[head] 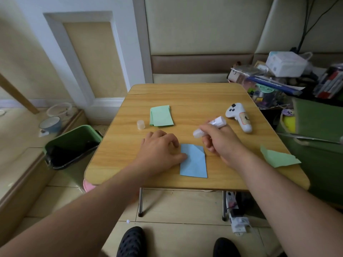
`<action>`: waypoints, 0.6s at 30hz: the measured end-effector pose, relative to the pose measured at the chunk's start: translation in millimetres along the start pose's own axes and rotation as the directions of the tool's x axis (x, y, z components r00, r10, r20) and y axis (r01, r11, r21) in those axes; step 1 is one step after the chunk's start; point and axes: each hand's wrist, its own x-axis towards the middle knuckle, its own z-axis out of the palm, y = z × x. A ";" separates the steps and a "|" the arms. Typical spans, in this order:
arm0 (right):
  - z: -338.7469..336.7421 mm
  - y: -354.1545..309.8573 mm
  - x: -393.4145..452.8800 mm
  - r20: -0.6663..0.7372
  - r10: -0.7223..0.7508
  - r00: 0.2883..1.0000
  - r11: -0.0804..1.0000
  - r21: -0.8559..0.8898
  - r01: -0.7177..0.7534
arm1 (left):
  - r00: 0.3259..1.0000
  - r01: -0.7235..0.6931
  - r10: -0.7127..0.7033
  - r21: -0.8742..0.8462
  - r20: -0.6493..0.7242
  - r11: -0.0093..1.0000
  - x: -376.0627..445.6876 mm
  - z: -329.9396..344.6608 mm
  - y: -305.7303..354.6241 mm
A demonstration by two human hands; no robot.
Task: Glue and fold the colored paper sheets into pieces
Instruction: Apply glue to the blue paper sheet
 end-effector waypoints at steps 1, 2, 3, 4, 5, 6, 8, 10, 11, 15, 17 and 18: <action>4.5 0.9 0.3 -0.010 -0.004 1.000 0.999 -0.050 0.003 | 0.999 0.031 -0.030 0.011 -0.019 0.999 -0.7 0.3 0.9; 8.6 1.7 1.0 -0.020 -0.007 1.000 0.996 -0.092 0.005 | 0.998 0.057 -0.056 0.025 -0.026 0.998 -1.6 0.2 1.7; 12.2 2.1 1.7 -0.027 -0.010 1.000 0.992 -0.123 0.007 | 0.997 0.078 -0.077 0.036 -0.026 0.996 -1.9 0.3 1.8; 15.0 2.5 2.0 -0.021 -0.019 1.000 0.988 -0.153 0.015 | 0.995 0.095 -0.094 0.047 -0.021 0.994 -2.1 -0.4 2.2; 17.5 3.1 1.9 -0.008 -0.023 1.000 0.982 -0.189 0.021 | 0.994 0.105 -0.104 0.058 -0.011 0.993 -1.7 -0.3 2.1; 19.8 3.6 0.9 0.006 -0.023 1.000 0.975 -0.221 0.024 | 0.994 0.111 -0.111 0.072 0.001 0.991 -1.6 -0.9 2.2; 24.0 4.7 -0.5 0.015 -0.025 1.000 0.964 -0.263 0.028 | 0.992 0.122 -0.124 0.088 0.014 0.989 -1.2 -2.1 2.4; 27.1 5.5 0.0 0.009 -0.039 0.999 0.956 -0.292 0.040 | 0.991 0.128 -0.130 0.097 0.021 0.987 -0.7 -3.1 1.7; 28.1 5.5 0.8 -0.002 -0.041 0.999 0.954 -0.297 0.038 | 0.991 0.129 -0.133 0.103 0.030 0.986 -0.8 -3.4 1.3; 29.8 5.2 6.0 -0.032 -0.062 0.998 0.936 -0.350 0.046 | 0.991 0.122 -0.129 0.135 0.044 0.983 -1.8 -2.0 2.2; 29.3 5.4 7.9 -0.026 -0.061 0.998 0.931 -0.363 0.047 | 0.990 0.124 -0.131 0.144 0.041 0.982 -1.4 -1.7 1.5; 28.9 5.3 8.6 -0.015 -0.057 0.998 0.930 -0.366 0.047 | 0.990 0.125 -0.132 0.146 0.042 0.981 -1.3 -1.5 1.0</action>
